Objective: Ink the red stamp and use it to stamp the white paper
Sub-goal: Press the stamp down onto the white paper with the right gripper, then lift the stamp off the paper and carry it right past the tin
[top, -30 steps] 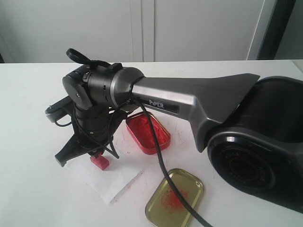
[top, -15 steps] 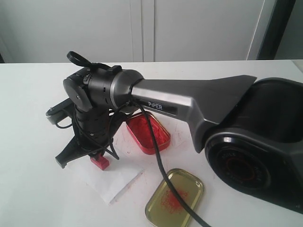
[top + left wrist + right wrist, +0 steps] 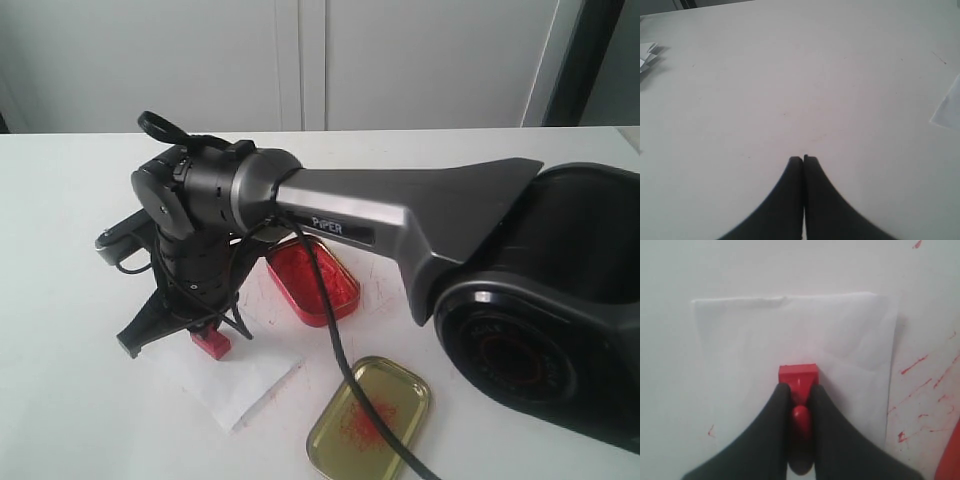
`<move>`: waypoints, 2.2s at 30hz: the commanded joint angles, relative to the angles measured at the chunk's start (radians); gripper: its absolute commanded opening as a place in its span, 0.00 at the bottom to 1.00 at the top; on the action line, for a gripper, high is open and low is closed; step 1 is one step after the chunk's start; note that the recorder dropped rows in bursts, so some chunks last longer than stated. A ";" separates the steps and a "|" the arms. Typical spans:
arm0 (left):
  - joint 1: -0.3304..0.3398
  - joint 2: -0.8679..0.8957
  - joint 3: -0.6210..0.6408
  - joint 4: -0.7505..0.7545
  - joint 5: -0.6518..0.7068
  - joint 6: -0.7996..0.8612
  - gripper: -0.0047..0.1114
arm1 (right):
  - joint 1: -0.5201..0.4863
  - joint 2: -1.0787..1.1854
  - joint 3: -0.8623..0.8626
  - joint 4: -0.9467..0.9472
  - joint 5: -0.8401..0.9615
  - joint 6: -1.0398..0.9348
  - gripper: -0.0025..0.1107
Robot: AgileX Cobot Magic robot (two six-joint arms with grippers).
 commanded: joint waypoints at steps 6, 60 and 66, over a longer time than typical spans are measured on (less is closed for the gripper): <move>-0.003 0.000 0.003 -0.004 0.002 -0.004 0.04 | -0.005 -0.029 0.031 -0.005 0.039 -0.004 0.02; -0.003 0.000 0.003 -0.004 0.002 -0.004 0.04 | -0.005 -0.099 0.031 -0.052 -0.025 -0.065 0.02; -0.003 0.000 0.003 -0.004 0.002 -0.004 0.04 | -0.005 -0.120 0.031 -0.046 -0.017 -0.079 0.02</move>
